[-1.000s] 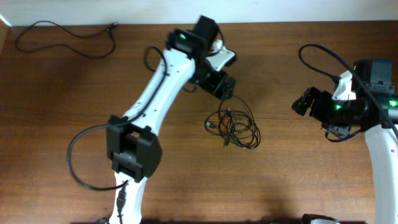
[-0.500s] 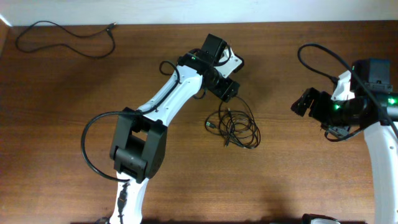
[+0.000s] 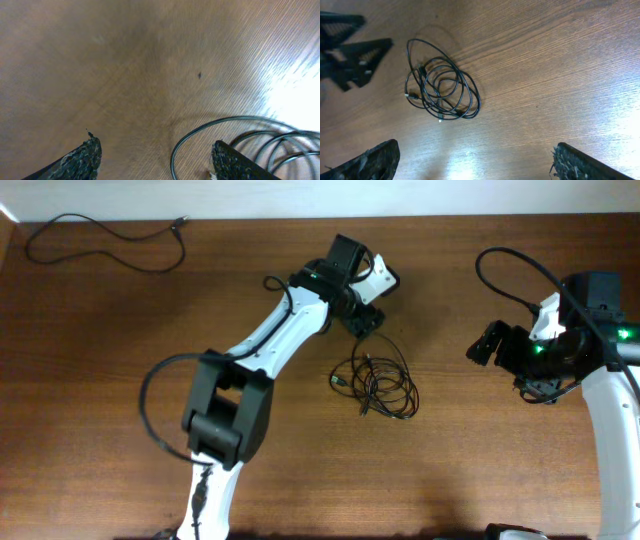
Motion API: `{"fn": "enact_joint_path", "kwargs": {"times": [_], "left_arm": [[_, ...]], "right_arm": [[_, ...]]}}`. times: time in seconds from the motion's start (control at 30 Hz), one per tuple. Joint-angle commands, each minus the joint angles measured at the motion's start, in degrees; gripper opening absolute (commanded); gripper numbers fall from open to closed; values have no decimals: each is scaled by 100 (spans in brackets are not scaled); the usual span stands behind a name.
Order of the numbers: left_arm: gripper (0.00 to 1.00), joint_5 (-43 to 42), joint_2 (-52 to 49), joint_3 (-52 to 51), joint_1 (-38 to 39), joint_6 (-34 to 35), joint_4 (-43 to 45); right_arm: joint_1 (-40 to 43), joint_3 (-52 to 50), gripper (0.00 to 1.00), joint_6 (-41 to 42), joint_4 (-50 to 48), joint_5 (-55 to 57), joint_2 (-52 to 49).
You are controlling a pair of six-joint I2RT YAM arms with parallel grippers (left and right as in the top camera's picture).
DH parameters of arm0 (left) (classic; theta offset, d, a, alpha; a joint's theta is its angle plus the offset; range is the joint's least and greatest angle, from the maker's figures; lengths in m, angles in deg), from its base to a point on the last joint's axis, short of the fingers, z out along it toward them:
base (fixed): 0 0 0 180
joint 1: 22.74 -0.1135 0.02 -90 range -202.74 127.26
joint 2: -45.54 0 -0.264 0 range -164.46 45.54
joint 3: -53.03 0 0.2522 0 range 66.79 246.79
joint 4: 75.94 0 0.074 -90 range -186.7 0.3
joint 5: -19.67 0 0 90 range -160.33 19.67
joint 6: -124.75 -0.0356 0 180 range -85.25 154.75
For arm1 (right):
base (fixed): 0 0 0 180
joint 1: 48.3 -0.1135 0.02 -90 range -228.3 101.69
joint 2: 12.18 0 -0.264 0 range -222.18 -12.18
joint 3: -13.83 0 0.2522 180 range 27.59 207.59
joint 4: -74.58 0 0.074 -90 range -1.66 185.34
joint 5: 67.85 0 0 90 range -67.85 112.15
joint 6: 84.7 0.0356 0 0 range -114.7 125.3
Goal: Untangle cables
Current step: 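Move the left gripper back over the remaining cable bundle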
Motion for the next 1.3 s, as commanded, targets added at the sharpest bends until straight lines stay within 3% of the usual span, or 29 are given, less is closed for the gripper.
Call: {"fn": "enact_joint_path", "kwargs": {"times": [0.0, 0.07, 0.17, 0.5, 0.57, 0.67, 0.97, 1.03, 1.13, 1.27], "left_arm": [[70, -138, -459, -46, 50, -92, -74], [70, -396, -509, -46, 50, -92, -76], [59, -433, -529, -46, 57, -96, -111], [62, -413, -610, -46, 57, -114, -92], [60, -413, -664, -46, 57, -114, -107], [46, -417, -669, -46, 72, -111, -76], [43, -415, -782, -46, 72, -111, -48], [31, -417, -820, -46, 72, -111, -44], [25, -417, -820, -44, 72, -109, -42], [0, -417, -815, -11, 72, -109, -46]], "right_arm": [[35, 17, 99, 22, -2, 9, -28], [35, 17, 98, 24, -11, 9, -28], [35, 17, 98, 24, -37, 9, -28], [35, 17, 99, 26, -66, 7, -33], [35, 17, 98, 26, -46, 7, -33], [35, 17, 98, 26, -17, 9, -33], [35, 17, 98, 26, -13, 7, -33], [35, 17, 98, 26, -11, 7, -33], [35, 17, 99, 26, -13, 7, -33], [35, 17, 99, 26, -13, 9, -33]]}}
